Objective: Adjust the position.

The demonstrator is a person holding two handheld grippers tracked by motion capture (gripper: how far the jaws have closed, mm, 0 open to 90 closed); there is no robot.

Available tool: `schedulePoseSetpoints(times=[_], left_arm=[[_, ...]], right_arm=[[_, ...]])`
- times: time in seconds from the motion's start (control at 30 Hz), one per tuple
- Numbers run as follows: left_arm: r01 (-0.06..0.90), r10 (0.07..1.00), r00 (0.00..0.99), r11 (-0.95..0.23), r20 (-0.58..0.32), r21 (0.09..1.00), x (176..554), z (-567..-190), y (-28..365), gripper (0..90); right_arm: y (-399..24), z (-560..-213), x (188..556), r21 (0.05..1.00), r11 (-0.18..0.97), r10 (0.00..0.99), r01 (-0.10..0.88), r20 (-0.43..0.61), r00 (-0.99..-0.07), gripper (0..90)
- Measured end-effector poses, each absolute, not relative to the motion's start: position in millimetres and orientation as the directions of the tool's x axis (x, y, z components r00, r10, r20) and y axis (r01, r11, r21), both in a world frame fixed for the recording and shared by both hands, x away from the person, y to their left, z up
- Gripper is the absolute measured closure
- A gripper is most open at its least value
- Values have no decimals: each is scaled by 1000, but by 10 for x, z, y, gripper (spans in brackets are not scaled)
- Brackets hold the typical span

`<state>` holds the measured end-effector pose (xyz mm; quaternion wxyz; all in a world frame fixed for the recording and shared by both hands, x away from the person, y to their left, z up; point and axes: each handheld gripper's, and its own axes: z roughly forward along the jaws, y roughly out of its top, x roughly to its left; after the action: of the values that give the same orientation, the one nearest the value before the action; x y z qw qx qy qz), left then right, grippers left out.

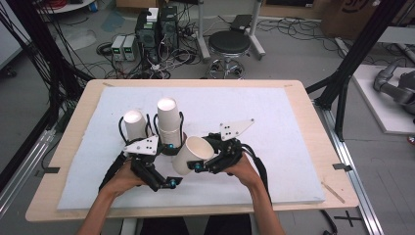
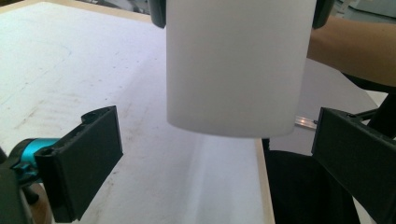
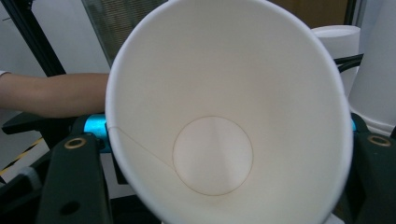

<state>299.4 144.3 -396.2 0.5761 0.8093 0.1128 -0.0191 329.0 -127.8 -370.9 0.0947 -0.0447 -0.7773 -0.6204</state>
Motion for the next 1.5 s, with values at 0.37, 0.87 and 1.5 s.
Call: schedulePoseSetpoints(times=[0.37,0.87,1.5], left_arm=[[237,261,955,-399,-138,886,2958,-4011,1632,17],[278,399,910,-375,-117,885,2881,-4217,2088,17],[259,661,749,-216,-54,942,2750,-4394,2434,17]], right_arm=[[-1348,-3688,3296,955,233,-29,183,194,-980,309],[-1513,-3677,3310,949,256,55,186,177,-983,309],[-1743,-3788,3309,947,252,206,197,146,-968,309]])
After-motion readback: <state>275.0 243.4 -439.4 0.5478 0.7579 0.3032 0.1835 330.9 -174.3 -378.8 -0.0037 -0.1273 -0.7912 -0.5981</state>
